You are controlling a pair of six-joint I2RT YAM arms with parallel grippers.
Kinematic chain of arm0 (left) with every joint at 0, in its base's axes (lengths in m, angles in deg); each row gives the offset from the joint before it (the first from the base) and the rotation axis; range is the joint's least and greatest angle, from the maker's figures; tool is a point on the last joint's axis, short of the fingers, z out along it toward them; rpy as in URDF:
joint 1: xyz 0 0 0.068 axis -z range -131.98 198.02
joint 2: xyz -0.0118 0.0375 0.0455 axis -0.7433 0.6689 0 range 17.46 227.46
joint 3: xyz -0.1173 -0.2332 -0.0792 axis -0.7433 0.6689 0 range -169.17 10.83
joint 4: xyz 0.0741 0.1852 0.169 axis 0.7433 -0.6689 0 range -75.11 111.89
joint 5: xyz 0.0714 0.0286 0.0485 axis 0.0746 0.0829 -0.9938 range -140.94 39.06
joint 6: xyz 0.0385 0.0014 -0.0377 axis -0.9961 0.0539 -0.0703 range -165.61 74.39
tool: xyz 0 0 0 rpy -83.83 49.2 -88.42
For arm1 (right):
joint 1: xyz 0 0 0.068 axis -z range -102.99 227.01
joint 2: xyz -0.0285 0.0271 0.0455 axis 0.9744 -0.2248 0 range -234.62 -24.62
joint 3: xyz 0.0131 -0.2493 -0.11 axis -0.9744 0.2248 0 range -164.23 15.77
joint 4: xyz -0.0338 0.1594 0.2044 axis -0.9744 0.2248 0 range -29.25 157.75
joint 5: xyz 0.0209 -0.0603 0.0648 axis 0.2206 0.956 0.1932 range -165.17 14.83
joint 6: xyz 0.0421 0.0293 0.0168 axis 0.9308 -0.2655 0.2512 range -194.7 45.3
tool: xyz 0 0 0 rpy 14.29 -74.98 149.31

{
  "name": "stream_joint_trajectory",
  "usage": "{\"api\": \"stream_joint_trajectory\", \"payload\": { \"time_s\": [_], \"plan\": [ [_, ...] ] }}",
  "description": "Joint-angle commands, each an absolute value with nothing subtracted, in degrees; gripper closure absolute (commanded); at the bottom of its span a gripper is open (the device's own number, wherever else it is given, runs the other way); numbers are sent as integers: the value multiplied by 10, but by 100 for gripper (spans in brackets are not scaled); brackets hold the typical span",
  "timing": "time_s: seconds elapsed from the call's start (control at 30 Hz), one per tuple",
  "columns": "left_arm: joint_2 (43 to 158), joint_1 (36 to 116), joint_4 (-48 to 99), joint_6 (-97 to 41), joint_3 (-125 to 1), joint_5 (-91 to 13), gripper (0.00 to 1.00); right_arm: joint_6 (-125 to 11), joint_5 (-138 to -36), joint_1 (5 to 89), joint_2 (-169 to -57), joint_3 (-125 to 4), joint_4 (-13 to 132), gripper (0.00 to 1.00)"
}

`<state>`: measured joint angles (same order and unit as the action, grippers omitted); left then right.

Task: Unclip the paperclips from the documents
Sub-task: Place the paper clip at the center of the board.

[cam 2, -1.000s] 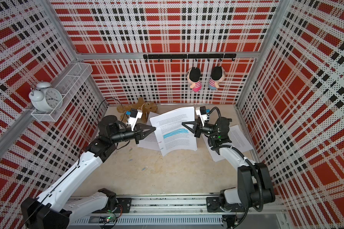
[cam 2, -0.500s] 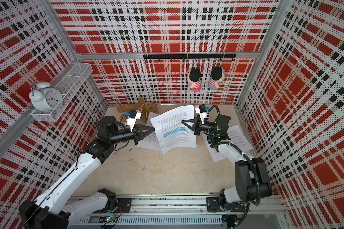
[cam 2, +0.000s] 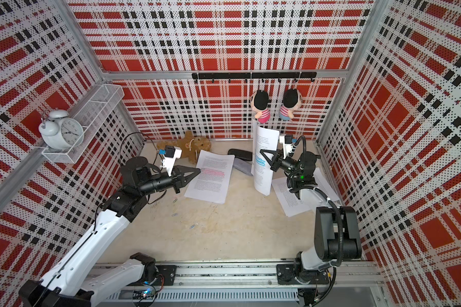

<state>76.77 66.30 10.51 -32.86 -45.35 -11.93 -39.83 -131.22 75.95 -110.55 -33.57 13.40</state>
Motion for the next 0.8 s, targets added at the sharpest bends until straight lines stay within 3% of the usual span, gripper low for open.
{"api": "stream_joint_trajectory", "payload": {
  "time_s": [0.0, 0.23, 0.5, 0.63, 0.7, 0.77],
  "plan": [
    [803, 650, 78, -262, -425, -205, 100, -414, -1305, 751, -1064, -336, 170, 100],
    [863, 627, 40, -156, -348, -293, 100, -610, -1198, 663, -980, -417, 544, 100],
    [862, 578, 16, -110, -220, -305, 100, -546, -1067, 563, -951, -492, 752, 100],
    [862, 562, 15, -104, -197, -308, 78, -550, -1027, 509, -967, -527, 825, 100],
    [864, 561, 13, -105, -194, -308, 55, -535, -1022, 497, -974, -536, 835, 100],
    [862, 560, 14, -105, -194, -305, 42, -519, -1026, 489, -980, -538, 833, 100]
  ]
}}
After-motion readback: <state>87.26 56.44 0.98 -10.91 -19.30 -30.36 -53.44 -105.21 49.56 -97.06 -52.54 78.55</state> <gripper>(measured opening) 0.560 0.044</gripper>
